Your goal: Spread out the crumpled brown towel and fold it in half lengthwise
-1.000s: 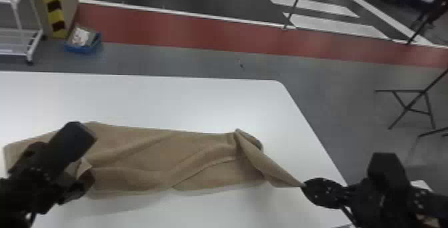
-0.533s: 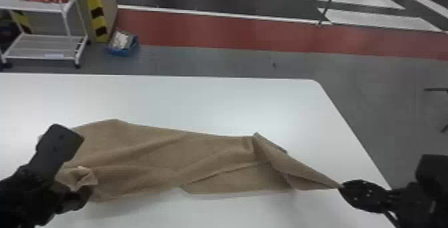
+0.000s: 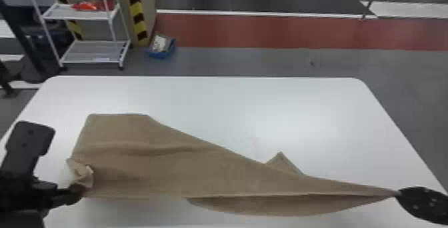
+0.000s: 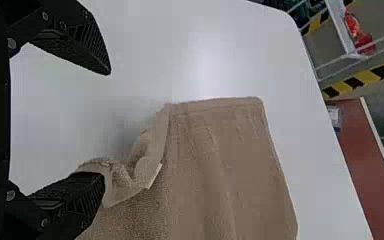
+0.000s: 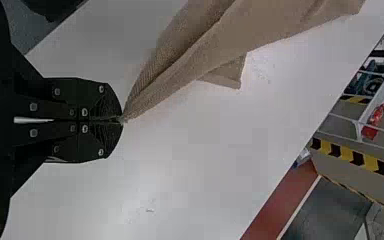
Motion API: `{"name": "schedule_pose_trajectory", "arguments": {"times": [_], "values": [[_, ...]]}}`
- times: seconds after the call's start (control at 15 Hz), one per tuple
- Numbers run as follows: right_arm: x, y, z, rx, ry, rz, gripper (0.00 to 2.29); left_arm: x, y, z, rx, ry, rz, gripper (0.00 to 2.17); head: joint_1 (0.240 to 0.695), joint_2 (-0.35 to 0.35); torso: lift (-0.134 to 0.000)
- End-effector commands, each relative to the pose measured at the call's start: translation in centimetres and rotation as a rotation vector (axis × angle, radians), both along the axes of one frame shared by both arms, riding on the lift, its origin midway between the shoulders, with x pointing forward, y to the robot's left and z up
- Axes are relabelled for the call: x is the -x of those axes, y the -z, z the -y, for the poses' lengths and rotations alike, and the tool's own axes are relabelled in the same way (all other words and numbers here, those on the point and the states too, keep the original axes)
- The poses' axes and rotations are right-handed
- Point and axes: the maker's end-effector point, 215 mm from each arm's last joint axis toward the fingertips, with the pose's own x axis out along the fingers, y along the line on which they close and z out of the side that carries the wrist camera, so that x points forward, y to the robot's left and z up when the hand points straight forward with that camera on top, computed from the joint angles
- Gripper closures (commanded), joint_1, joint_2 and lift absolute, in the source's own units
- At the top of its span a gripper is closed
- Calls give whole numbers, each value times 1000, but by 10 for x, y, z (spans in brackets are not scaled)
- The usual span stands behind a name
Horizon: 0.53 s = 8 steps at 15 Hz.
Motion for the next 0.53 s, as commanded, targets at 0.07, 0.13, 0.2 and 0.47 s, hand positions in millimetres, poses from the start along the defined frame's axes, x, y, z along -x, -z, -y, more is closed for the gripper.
{"name": "schedule_pose_trajectory", "arguments": {"times": [0.07, 0.13, 0.2, 0.47], "values": [[-1, -8, 28, 40, 35, 7, 1386, 10, 6, -23, 29, -67, -15, 245, 695, -23, -125], [-2, -12, 37, 52, 47, 13, 1386, 9, 8, -28, 33, -80, -15, 228, 695, -26, -125], [0, -14, 46, 60, 61, 14, 1386, 8, 9, -35, 40, -96, -16, 215, 695, -29, -125], [0, -15, 48, 54, 63, 17, 1386, -3, 8, -30, 70, 8, 8, 218, 695, -43, -125]]}}
